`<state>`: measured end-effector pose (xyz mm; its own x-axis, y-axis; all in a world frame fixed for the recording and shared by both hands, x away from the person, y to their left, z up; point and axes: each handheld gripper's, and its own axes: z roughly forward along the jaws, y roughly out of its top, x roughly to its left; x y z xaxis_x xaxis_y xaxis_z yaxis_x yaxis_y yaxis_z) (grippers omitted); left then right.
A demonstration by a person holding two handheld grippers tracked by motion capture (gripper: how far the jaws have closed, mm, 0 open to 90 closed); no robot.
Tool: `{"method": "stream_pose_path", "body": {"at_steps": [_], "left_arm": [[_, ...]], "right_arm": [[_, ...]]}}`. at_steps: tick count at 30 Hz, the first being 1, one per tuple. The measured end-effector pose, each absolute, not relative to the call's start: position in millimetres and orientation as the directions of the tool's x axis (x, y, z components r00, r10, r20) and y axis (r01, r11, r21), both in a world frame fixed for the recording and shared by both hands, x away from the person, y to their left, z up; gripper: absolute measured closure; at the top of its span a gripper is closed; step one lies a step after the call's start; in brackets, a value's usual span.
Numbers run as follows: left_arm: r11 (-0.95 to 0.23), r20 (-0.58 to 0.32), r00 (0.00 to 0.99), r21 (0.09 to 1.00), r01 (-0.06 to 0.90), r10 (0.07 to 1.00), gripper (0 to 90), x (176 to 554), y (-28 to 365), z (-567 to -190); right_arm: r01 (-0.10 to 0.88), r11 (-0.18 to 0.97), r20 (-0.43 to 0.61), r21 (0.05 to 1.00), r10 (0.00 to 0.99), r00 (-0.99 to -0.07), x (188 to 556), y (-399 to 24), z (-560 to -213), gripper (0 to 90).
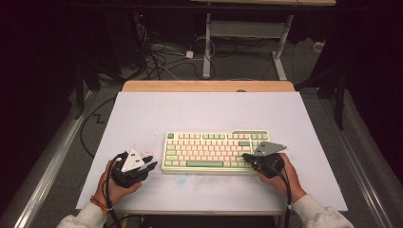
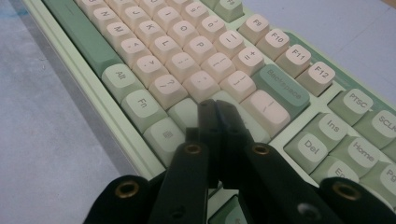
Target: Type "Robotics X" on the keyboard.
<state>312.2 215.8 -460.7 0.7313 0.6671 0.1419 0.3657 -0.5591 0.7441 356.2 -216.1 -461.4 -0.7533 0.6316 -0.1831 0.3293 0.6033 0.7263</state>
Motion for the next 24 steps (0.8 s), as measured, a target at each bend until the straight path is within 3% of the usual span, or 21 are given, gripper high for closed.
{"method": "stream_pose_path", "body": {"at_steps": [3,24], "left_arm": [[-0.567,0.137,0.741,0.737,0.367,0.657,87.3,315.9,210.5,-457.4],[-0.636,0.140,0.810,0.699,0.326,0.569,87.6,359.8,146.7,-434.9]], "right_arm": [[0.328,0.603,-0.185,0.727,0.632,-0.753,355.8,-216.2,-461.6,90.0],[0.321,0.602,-0.197,0.731,0.637,-0.746,353.8,-215.8,-462.9,90.0]]}}
